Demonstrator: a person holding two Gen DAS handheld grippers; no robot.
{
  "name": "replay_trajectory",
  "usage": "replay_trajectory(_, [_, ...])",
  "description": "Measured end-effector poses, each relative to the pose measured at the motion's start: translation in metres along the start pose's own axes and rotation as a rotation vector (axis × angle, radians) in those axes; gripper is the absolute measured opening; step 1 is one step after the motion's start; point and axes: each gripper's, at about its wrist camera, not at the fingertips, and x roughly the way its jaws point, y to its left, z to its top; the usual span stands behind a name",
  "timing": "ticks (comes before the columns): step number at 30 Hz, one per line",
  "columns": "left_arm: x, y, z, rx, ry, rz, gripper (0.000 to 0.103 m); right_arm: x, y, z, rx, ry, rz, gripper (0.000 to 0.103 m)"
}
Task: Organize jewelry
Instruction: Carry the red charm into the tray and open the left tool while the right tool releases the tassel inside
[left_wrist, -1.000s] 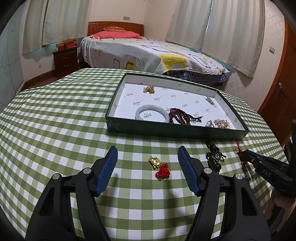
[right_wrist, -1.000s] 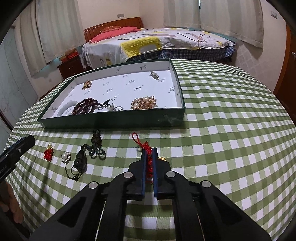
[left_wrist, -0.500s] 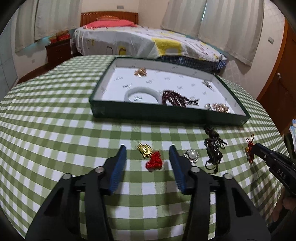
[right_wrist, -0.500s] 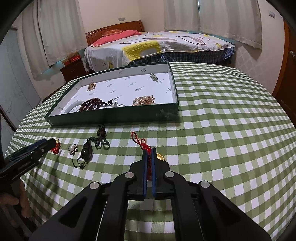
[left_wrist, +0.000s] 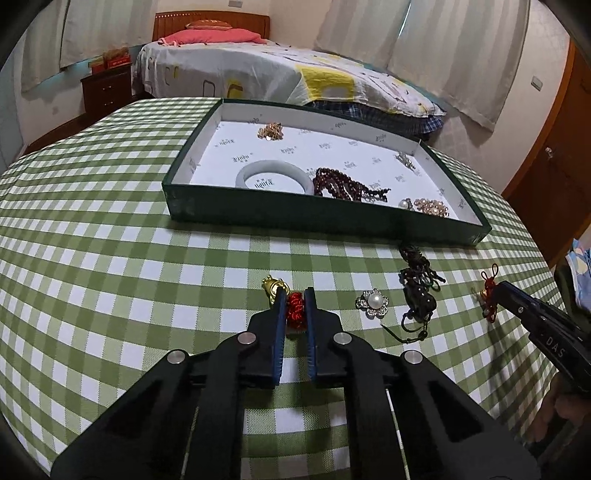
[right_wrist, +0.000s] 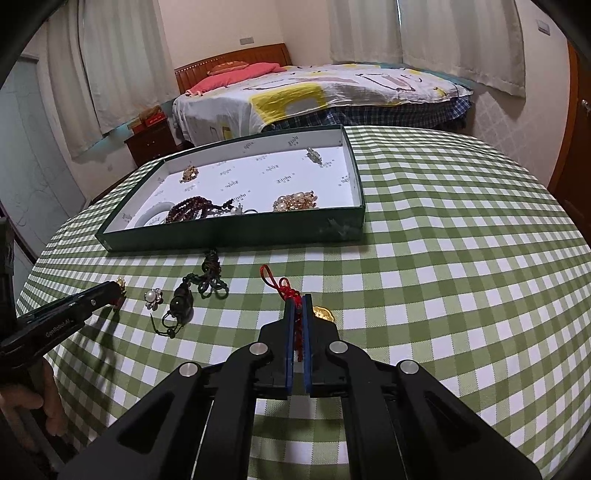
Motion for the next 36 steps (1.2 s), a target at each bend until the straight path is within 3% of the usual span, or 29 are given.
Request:
replay_trajectory(16, [-0.044, -0.001, 0.019, 0.012, -0.127, -0.026, 0.010, -0.029, 0.014, 0.016, -0.027, -0.090, 0.030, 0.004])
replay_trajectory(23, [-0.042, -0.001, 0.017, 0.013, -0.116, -0.030, 0.010, -0.002, 0.016, 0.006, -0.030, 0.036, 0.049, 0.005])
replay_trajectory(26, [-0.040, 0.000, 0.015, 0.016, -0.108, -0.026, 0.010, 0.006, 0.013, 0.001, -0.013, 0.058, 0.043, 0.010])
replay_trajectory(29, [-0.037, 0.001, 0.014, 0.013, -0.102, -0.025, 0.010, 0.009, 0.011, 0.000, -0.005, 0.063, 0.031, 0.033])
replay_trajectory(36, [-0.032, 0.002, 0.013, 0.011, -0.095, -0.023, 0.010, 0.012, 0.018, -0.002, -0.055, 0.054, -0.005, 0.032])
